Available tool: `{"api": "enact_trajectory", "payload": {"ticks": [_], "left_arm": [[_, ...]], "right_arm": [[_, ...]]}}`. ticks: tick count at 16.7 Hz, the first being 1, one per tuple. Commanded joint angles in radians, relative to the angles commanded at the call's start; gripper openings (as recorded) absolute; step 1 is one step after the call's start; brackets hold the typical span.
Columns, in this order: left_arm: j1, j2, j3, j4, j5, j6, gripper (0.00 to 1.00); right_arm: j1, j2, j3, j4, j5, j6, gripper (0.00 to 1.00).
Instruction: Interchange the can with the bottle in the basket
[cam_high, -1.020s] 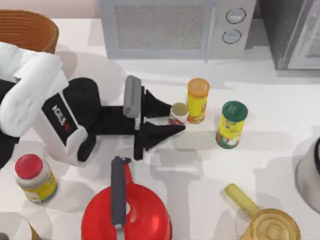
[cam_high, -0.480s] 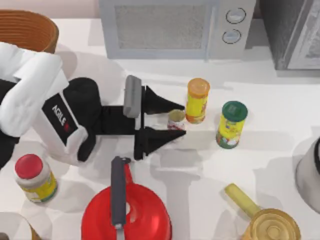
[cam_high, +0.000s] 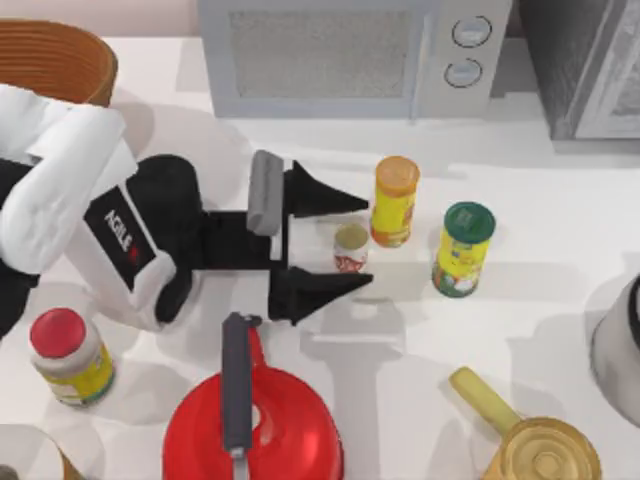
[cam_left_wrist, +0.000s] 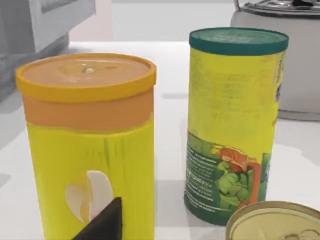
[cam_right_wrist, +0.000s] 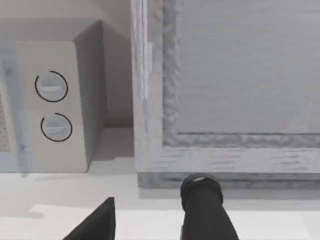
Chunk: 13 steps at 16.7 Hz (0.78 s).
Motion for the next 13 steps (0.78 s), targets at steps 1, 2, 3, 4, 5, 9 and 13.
{"api": "enact_trajectory", "payload": {"ticks": [1,2,3,4,5,9,13], "left_arm": [[0.000,0.000,0.000,0.000,0.000,0.000,1.00],[0.003,0.000,0.000,0.000,0.000,0.000,1.00],[0.003,0.000,0.000,0.000,0.000,0.000,1.00],[0.008,-0.010,0.001,-0.008,0.000,0.001,1.00],[0.018,-0.030,0.002,-0.023,-0.002,0.002,1.00],[0.059,-0.215,-0.016,-0.156,-0.055,0.009,1.00],[0.091,-0.566,-0.100,-0.376,-0.196,0.018,1.00]], "right_arm": [[0.000,0.000,0.000,0.000,0.000,0.000,1.00],[0.000,0.000,0.000,0.000,0.000,0.000,1.00],[0.000,0.000,0.000,0.000,0.000,0.000,1.00],[0.000,0.000,0.000,0.000,0.000,0.000,1.00],[0.000,0.000,0.000,0.000,0.000,0.000,1.00],[0.000,0.000,0.000,0.000,0.000,0.000,1.00],[0.000,0.000,0.000,0.000,0.000,0.000,1.00]]}}
